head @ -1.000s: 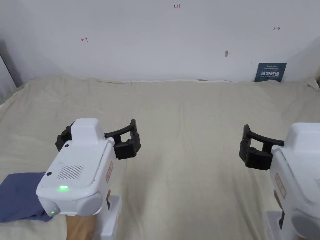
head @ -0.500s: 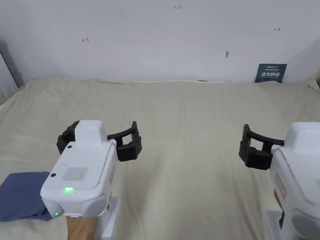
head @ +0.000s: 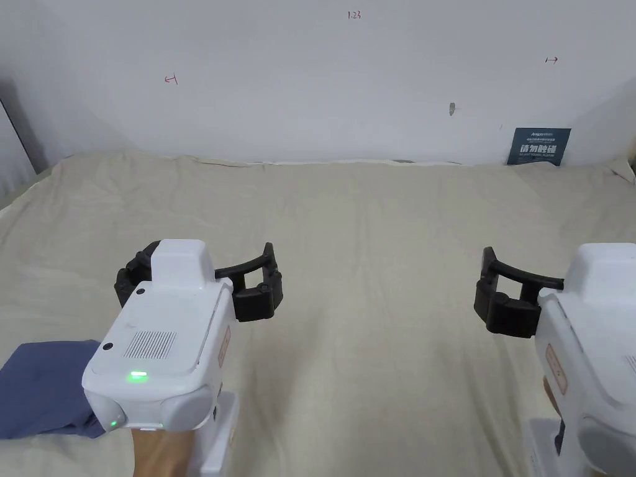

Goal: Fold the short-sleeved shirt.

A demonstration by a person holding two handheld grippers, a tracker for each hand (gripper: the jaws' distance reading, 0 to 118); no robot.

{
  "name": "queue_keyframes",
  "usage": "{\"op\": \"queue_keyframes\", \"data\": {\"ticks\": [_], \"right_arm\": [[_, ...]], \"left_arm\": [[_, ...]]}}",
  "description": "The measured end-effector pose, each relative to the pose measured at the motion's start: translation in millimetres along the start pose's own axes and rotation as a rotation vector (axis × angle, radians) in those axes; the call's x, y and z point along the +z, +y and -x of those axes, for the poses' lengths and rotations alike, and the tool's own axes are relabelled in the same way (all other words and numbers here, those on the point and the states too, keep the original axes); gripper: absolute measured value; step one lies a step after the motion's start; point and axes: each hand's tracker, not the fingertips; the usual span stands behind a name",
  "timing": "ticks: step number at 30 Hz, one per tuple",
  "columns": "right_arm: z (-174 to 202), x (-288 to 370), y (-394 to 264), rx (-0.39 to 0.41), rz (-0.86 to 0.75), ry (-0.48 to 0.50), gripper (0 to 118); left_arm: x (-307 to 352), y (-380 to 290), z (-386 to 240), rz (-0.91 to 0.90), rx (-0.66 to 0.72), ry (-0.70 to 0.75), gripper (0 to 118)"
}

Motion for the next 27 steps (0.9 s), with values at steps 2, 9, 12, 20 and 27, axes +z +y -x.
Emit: {"op": "queue_keyframes", "data": {"ticks": [2,9,12,20,27], "right_arm": [[0.4,0.0,-0.4,0.000,0.002,0.001,118],[0.7,-0.7,-1.0,-0.002,0.004,0.008,118],[0.4,-0.6,-0.3,-0.002,0.002,0.007,118],[-0.5,-0.4,-0.7,-0.003,0.002,0.004,118],[0.9,0.7,0.6,0.000,-0.003,0.005,118]], "left_arm": [[0.1,0.3,-0.2,0.000,0.003,0.000,118],[-0.3,-0.2,0.6,0.000,-0.001,-0.001,118],[-0.5,0.0,0.8,0.002,0.001,-0.003,118],[-0.4,0.3,1.1,0.001,-0.002,-0.006,118],[0.6,0.4,2.4,0.001,0.003,-0.010,118]]}}
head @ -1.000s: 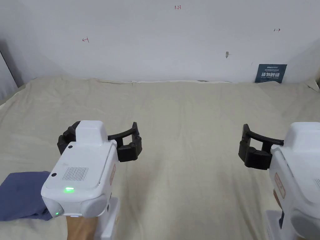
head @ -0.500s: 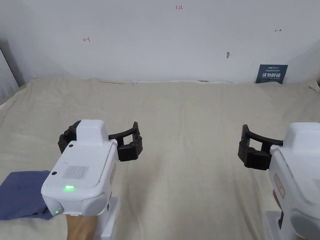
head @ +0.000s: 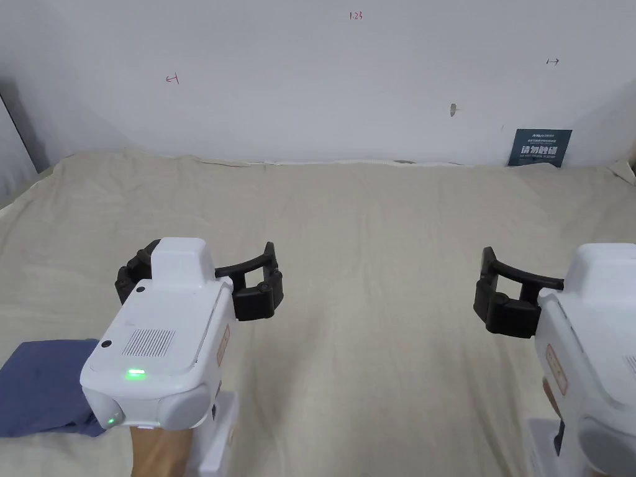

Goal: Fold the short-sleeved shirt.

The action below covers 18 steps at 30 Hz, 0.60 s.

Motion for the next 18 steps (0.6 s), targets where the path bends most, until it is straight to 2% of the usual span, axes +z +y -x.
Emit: {"op": "queue_keyframes", "data": {"ticks": [5,12,15,18], "right_arm": [[0,-1,4,-0.031,0.031,-0.001,118],[0,-15,20,-0.262,0.345,-0.098,118],[1,-18,26,-0.316,0.433,-0.126,118],[2,-18,31,-0.323,0.456,-0.110,118]], "left_arm": [[1,1,1,0.000,-0.004,0.002,118],[3,1,5,0.003,0.017,0.001,118],[3,1,6,0.003,0.018,0.003,118],[3,1,7,0.002,0.022,0.002,118]]}}
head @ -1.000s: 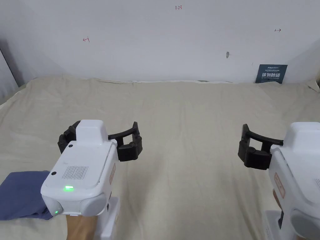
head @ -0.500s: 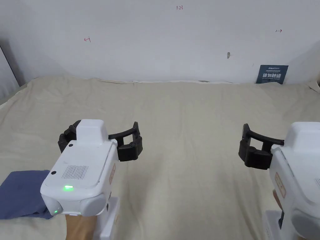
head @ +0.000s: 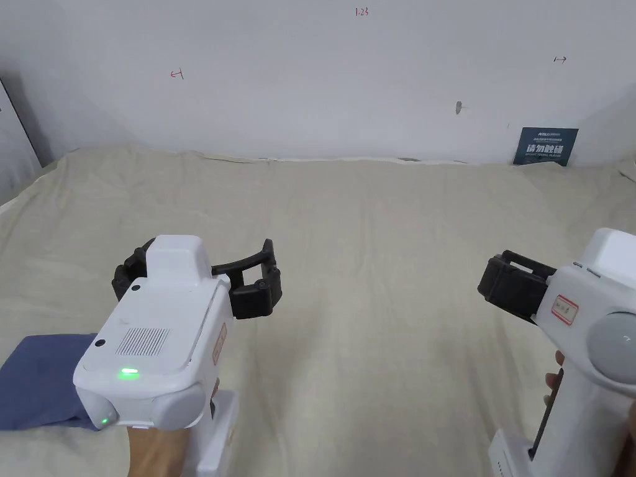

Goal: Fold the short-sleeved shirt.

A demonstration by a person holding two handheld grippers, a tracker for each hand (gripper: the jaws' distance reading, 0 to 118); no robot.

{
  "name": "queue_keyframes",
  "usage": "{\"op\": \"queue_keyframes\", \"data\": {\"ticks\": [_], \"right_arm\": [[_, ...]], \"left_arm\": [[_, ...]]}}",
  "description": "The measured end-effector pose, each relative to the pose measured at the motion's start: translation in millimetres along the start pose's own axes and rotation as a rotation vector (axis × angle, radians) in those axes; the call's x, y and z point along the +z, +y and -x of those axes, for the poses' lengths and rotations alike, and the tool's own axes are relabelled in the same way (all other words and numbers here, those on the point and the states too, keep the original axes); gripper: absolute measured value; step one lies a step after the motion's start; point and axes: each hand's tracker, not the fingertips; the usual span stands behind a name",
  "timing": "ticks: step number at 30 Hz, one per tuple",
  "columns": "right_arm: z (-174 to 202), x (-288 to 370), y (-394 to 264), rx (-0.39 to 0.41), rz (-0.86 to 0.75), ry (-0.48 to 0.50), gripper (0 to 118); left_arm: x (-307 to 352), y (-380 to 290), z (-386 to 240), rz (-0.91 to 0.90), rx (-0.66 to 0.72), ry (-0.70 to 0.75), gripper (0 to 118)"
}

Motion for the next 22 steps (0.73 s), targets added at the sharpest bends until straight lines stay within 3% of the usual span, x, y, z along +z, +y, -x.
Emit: {"op": "queue_keyframes", "data": {"ticks": [5,10,22], "right_arm": [[2.7,4.0,-1.3,-0.039,-0.022,0.018,118],[8.7,2.9,-1.4,0.037,-0.060,0.014,118],[3.1,-3.5,-5.4,0.063,-0.115,0.002,118]], "left_arm": [[1.3,0.6,1.7,-0.004,0.004,-0.002,118],[2.2,1.2,3.1,-0.006,0.001,-0.001,118],[4.2,0.9,4.0,-0.009,-0.003,0.004,118]]}}
